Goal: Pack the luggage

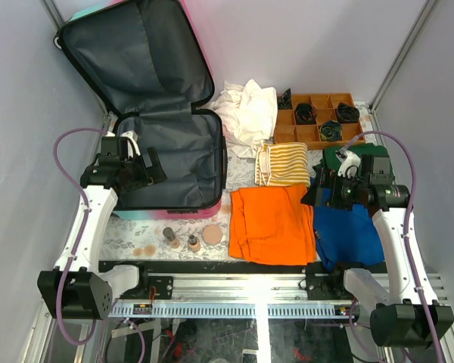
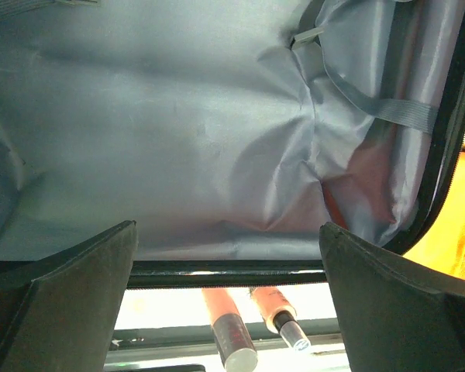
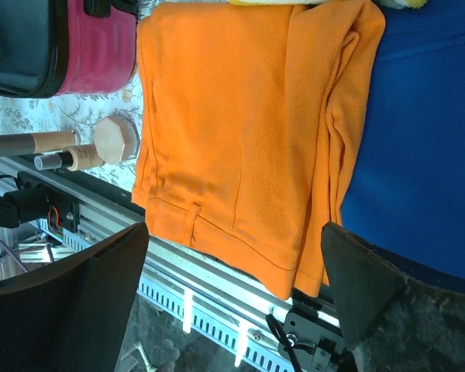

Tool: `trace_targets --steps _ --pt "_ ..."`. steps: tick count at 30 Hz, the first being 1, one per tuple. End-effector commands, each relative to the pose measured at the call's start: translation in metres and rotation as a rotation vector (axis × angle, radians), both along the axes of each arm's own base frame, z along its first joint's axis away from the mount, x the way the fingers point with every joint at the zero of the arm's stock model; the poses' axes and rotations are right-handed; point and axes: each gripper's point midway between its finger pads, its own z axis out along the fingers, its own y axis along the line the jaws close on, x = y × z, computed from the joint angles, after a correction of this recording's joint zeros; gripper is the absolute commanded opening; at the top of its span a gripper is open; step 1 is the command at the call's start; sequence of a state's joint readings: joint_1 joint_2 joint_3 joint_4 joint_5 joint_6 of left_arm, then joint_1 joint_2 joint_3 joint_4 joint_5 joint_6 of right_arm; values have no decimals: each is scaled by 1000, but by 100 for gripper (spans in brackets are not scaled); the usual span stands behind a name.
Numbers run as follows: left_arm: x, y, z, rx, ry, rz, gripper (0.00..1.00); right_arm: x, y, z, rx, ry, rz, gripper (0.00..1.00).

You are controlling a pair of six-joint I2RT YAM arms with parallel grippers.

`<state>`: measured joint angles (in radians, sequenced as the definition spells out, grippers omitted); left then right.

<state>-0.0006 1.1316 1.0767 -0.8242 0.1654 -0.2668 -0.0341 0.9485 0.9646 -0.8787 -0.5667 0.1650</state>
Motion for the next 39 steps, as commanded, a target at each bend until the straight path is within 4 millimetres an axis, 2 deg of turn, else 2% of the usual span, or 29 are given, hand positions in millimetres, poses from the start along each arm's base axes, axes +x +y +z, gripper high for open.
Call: trace_targets --steps 1,5,8,12,15,19,28,33,39 --pt "10 4 7 23 -41 32 100 -2 0 4 18 -1 -34 99" --pt "12 3 13 35 -61 32 100 -8 0 1 24 34 -57 99" --pt "10 -8 18 26 -73 -9 100 -15 3 0 44 80 -65 99" --pt "4 -38 18 0 -63 -100 100 -23 8 -4 84 157 -79 99" --pt "-4 -72 19 -34 -54 -187 100 -28 11 -9 111 230 -101 99" --pt "-19 -117 11 -99 -34 -286 100 -33 12 -21 119 305 -125 99" --pt "-58 -202 -6 -211 -6 -429 100 -39 11 -56 124 391 -188 97" --pt "-67 -234 -21 -193 -5 -440 100 -37 11 -70 129 403 -210 92" --pt "-79 -256 -54 -164 71 -387 100 -37 5 -95 83 461 -259 89"
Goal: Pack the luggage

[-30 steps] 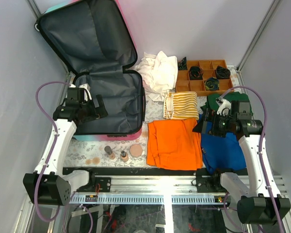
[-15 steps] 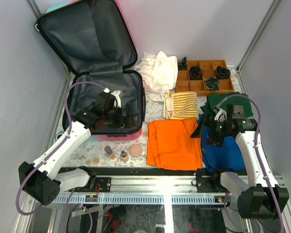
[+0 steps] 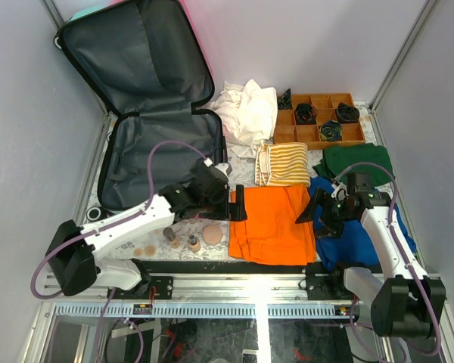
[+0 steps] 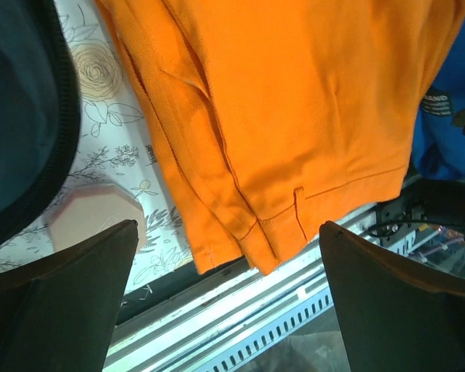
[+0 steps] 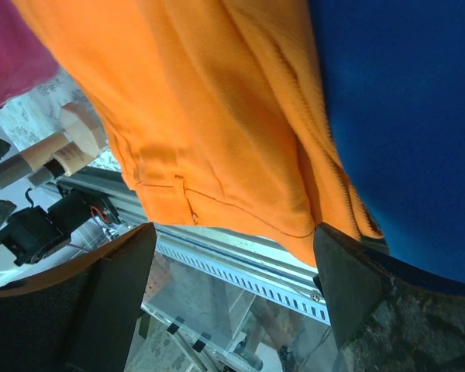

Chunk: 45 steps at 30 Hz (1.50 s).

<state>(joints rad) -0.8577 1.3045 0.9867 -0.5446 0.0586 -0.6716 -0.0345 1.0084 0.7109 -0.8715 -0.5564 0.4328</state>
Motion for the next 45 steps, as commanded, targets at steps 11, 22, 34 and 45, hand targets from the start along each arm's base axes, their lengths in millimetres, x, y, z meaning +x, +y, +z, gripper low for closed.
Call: trace_targets --steps 11,22,34,45 --pt "12 -21 -60 163 11 150 100 22 -9 -44 -90 47 -37 89" --pt "28 -25 -87 264 -2 194 97 49 -33 -57 -238 9 -34 91" --pt "26 -24 -80 378 -122 149 97 60 -40 -62 -270 25 -43 92" --pt "11 -35 -118 446 -113 96 96 52 -31 -53 -212 -19 -59 90"
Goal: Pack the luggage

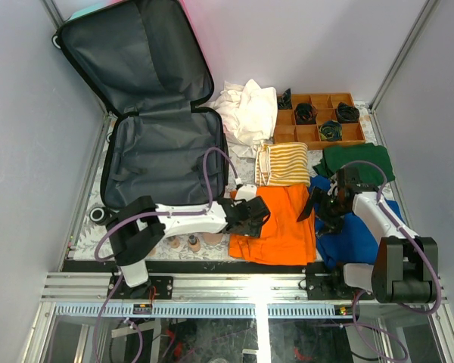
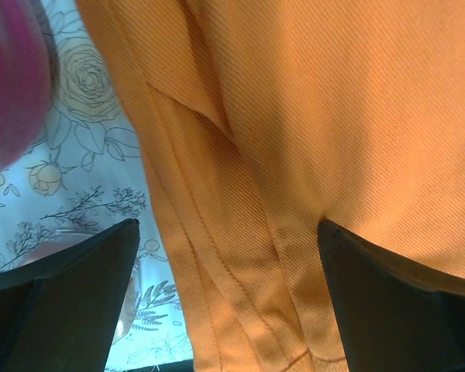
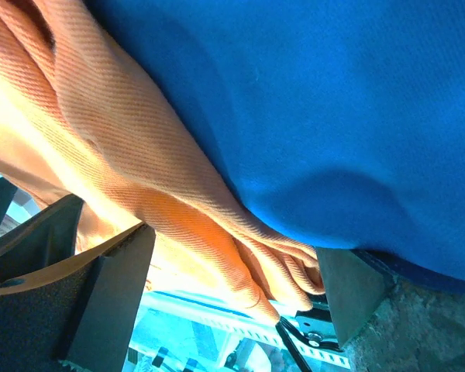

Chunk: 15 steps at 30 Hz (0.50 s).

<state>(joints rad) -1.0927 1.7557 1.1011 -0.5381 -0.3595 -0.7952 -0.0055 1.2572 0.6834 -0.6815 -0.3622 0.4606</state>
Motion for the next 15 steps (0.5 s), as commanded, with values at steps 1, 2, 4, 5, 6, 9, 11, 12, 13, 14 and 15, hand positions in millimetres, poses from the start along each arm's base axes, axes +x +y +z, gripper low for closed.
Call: trace_targets --steps 1,2,4,5,6,9,11,12,13,14,15 --pt "6 -8 -10 33 -34 -6 95 24 -6 6 -33 -118 -2 90" --pt "4 -8 -13 37 -28 -7 95 23 -6 5 -28 -116 -1 90" --pt "1 -9 -19 44 -21 -10 93 22 -4 4 -20 -107 1 89" --pt "2 -10 -20 43 -23 -11 93 22 -4 3 -17 -101 1 89" --pt "2 -11 -22 41 -25 -12 91 22 -3 3 -13 -97 1 89" --pt "-2 -9 -33 44 -3 -18 83 24 0 4 6 -99 1 89" --pt "-8 -8 -41 42 26 -23 78 23 1 5 15 -104 2 89" --pt "-10 -9 -43 38 38 -23 76 22 2 6 18 -106 3 89" --pt "-12 -8 -45 36 52 -20 75 21 2 6 21 -109 3 89" --pt "-13 -7 -49 36 65 -12 75 21 3 7 24 -112 2 89" --pt "-14 -8 -51 29 78 -4 76 20 4 7 29 -114 2 88"
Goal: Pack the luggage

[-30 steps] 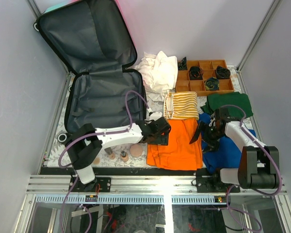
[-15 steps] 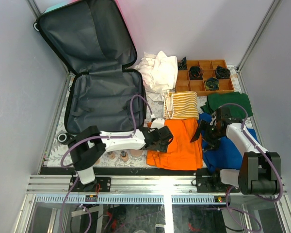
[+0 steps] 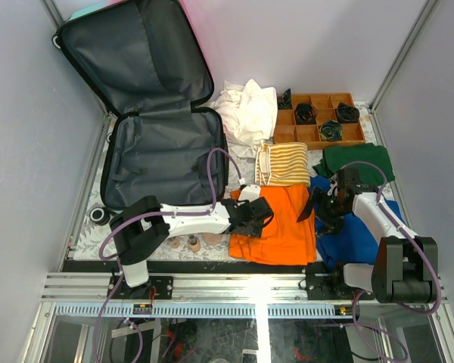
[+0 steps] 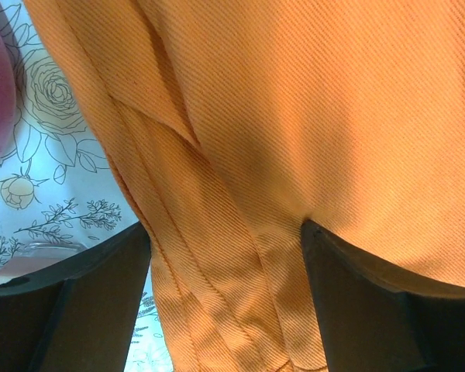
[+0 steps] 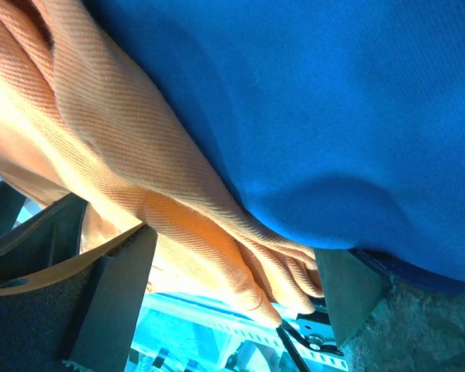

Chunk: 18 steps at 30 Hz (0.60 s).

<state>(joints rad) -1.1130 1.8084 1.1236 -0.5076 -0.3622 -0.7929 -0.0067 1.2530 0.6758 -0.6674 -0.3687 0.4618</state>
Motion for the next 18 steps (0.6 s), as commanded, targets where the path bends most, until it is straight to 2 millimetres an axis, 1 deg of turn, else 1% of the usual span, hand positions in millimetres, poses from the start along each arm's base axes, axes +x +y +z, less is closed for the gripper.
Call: trace_targets --steps 1,2,3,5,7,8,10,11,12,14,15,18 --pt "-15 5 -45 23 98 19 77 19 4 9 30 -107 4 88" --pt "-17 6 -48 18 112 26 77 19 5 10 36 -110 4 88" --pt "-18 5 -52 11 126 26 76 19 6 11 40 -112 5 87" --pt "-21 3 -58 2 145 20 68 19 6 12 45 -110 5 87" --pt "-21 4 -61 6 154 20 63 19 8 13 56 -107 7 85" --pt "-20 5 -61 7 154 21 59 18 9 14 63 -105 9 84" --pt "-15 7 -56 17 134 17 46 19 11 16 73 -107 11 83" --pt "-12 8 -52 26 118 15 38 19 12 16 78 -109 13 83" --pt "-8 8 -45 25 101 9 27 19 12 17 83 -111 14 82" --pt "1 6 -27 23 59 -10 8 18 14 18 96 -109 12 82" --pt "5 5 -16 23 35 -22 1 18 15 19 103 -109 9 82" --pt "17 5 9 36 -29 -37 0 18 19 21 128 -116 6 80"
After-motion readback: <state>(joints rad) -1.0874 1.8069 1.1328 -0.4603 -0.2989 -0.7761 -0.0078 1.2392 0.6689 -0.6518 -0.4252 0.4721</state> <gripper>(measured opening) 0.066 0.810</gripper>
